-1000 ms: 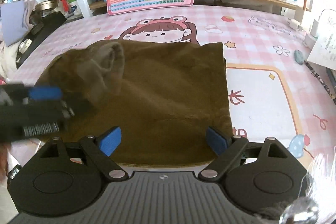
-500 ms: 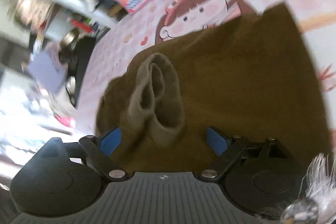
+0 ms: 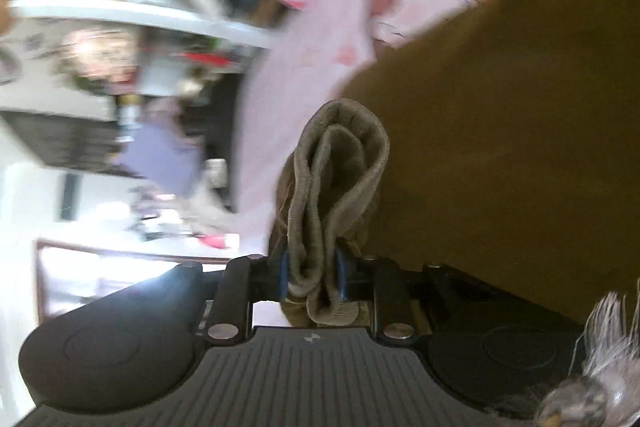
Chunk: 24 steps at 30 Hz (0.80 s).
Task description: Fold clothes
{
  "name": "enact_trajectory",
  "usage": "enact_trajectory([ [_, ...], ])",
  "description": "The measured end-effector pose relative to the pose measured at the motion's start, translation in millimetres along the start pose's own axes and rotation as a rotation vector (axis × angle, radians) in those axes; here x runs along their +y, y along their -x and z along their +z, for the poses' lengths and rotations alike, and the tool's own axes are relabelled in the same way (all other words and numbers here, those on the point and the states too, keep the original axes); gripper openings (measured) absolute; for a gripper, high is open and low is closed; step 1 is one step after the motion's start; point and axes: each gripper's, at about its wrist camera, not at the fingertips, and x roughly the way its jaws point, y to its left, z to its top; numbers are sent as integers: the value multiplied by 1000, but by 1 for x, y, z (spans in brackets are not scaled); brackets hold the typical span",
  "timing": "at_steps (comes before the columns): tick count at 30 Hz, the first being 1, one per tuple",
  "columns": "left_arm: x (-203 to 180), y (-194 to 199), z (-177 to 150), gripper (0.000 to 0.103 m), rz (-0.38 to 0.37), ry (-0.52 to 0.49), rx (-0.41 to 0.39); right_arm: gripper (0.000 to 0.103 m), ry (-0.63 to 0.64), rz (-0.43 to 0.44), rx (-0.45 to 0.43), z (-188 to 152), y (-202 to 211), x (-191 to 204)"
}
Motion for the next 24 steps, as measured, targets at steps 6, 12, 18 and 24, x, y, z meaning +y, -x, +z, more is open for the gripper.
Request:
enact_trajectory([
  [6, 0, -11, 1, 67, -31, 17, 30, 23, -200, -135, -10, 2, -8, -57],
  [12, -7, -19, 2, 67, -47, -10, 39, 42, -114, -158, -23, -2, 2, -49],
  [18, -8, -32, 4, 67, -53, -1, 60, 49, 79, -259, -17, -24, 31, -37],
  [24, -17, -42, 6, 67, -78, -22, 67, 52, 214, -336, -26, -55, 63, -34],
])
